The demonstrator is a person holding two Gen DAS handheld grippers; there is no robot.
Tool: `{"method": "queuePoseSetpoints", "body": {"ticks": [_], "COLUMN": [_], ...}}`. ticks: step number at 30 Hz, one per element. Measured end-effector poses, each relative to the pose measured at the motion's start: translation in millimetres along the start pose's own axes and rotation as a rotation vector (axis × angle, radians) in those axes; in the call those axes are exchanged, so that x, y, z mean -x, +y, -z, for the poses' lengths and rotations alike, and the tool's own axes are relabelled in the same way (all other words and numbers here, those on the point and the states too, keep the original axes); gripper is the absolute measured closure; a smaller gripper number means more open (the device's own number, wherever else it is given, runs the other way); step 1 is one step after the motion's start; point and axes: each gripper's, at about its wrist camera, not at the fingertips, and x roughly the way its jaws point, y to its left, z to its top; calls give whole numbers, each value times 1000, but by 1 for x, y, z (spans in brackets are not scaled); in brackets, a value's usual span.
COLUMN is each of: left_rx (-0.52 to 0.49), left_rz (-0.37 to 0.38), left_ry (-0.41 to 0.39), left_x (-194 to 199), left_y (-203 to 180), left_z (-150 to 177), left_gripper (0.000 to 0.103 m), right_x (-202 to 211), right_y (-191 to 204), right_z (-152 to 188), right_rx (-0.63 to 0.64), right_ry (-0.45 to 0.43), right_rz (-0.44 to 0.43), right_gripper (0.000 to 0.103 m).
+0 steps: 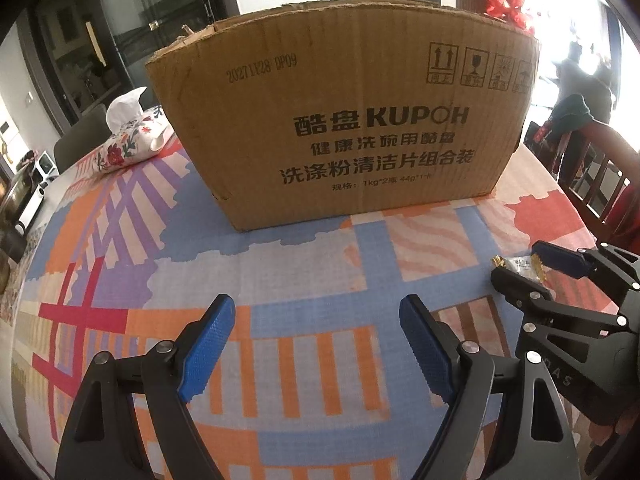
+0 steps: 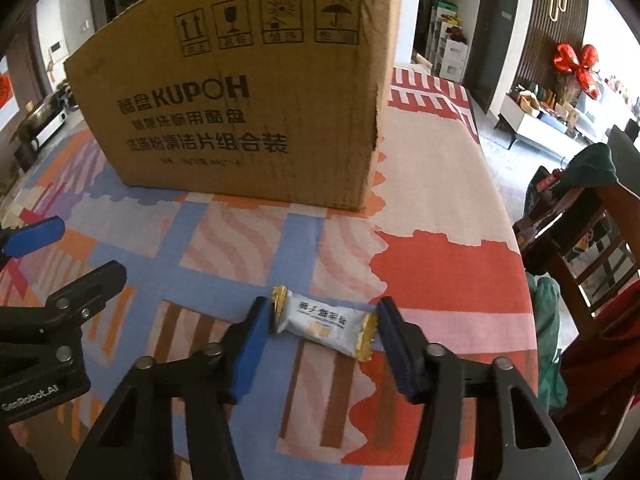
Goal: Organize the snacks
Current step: 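Grasp the gold-edged white packet with the right gripper and lift it, then carry the white packet over the box and open the right gripper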
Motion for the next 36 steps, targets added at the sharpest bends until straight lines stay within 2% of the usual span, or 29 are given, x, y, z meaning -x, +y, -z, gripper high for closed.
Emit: {"method": "queuePoseSetpoints", "body": {"ticks": [5,12,19,27,36], "left_rx": [0,5,10,13,23], "left_rz": [-2,4,13,26,15], "left_ry": [-11,-32,-65,-145,-232], "left_x": [5,16,33,67,101], "left_y": [0,1,3,9,23], "left_z": [0,1,-1,-10,-35], "left_gripper": [19,19,19,19,16], "right_x": [5,16,46,84,116], "right_y": [7,9,11,12,16], "right_z": [2,6,2,-10,-29], "right_rx": [15,-8,-47,-82,-78], "right_ry": [-14,-34,-106,-195,-285], "right_rz": [0,-24,-44,-65,-78], "right_gripper": [64,65,65,65,65]}}
